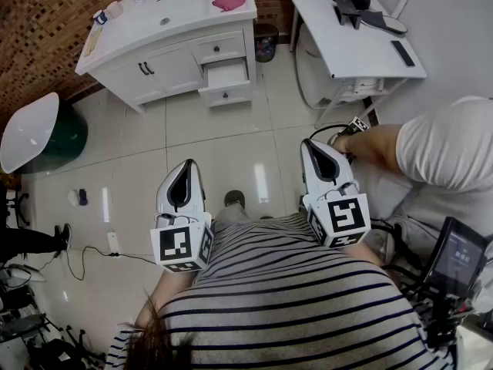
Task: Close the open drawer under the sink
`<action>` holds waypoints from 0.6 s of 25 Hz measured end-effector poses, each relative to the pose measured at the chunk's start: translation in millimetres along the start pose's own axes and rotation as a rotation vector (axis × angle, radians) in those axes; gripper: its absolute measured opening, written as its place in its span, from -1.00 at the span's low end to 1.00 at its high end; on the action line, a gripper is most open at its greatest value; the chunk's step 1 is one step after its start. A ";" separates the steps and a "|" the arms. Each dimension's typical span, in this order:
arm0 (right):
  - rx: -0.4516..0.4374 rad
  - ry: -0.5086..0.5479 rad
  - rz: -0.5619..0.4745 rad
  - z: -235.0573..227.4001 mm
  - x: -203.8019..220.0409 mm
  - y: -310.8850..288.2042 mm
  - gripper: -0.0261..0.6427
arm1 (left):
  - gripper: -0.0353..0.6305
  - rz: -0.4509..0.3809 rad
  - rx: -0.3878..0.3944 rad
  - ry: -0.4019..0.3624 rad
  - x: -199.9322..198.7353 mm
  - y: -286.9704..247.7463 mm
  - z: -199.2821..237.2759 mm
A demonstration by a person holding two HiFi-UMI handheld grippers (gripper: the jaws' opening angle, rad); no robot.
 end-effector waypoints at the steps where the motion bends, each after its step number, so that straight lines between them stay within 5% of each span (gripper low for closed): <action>1: 0.003 -0.002 0.008 -1.3 2.5 -3.8 -0.93 | -0.86 -0.005 0.001 -0.002 -0.5 -4.2 2.5; 9: -0.020 0.075 -0.003 11.8 3.5 -53.0 -0.93 | -0.86 -0.031 0.020 0.017 15.3 -55.9 47.9; 15: 0.004 0.097 0.035 33.7 -3.4 -136.2 -0.93 | -0.86 -0.011 0.071 0.052 15.1 -127.5 125.5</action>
Point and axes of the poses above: the fingertips, and each gripper's own axes: y backward along the fingers, z to its left, x out of its underside, the point moved 3 cm from there along y, backward along the fingers, and after that the axes turned 14 degrees about x, right-handed, at the moved point
